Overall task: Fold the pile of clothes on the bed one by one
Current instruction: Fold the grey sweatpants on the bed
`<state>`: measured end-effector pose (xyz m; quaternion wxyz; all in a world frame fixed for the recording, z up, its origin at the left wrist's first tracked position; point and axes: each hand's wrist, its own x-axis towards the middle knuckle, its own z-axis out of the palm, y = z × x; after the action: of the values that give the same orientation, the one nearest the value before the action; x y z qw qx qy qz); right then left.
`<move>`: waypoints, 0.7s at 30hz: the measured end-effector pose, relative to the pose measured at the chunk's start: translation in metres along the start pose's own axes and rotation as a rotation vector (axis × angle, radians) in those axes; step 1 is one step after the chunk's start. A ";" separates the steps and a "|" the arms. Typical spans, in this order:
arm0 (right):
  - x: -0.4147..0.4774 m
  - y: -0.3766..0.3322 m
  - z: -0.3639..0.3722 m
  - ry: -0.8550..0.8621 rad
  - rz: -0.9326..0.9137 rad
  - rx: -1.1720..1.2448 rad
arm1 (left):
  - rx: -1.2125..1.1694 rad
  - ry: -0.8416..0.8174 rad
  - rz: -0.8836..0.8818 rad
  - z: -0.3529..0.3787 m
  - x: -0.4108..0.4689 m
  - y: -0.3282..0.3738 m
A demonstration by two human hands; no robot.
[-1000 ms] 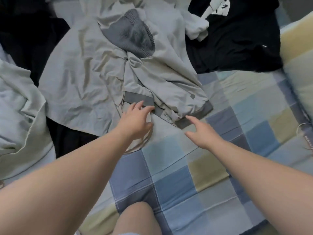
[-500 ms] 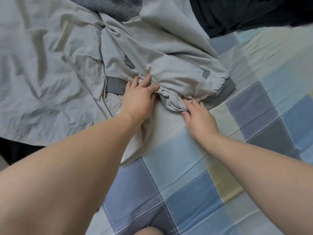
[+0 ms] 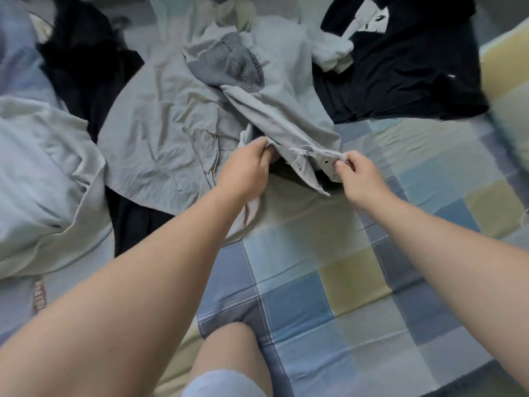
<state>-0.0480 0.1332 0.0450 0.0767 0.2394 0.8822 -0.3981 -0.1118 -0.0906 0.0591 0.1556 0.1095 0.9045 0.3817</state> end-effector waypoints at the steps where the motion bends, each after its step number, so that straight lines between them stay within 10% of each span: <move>1: -0.016 -0.013 -0.017 0.028 -0.024 0.037 | -0.021 0.028 0.008 -0.012 -0.015 0.020; 21: -0.324 -0.263 -0.347 -0.160 -0.207 0.460 | -0.416 0.391 0.027 -0.265 -0.320 0.358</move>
<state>0.1272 0.1229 0.5585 0.0486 0.1268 0.7795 -0.6115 0.1164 -0.1205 0.5569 -0.0079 0.0115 0.8181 0.5749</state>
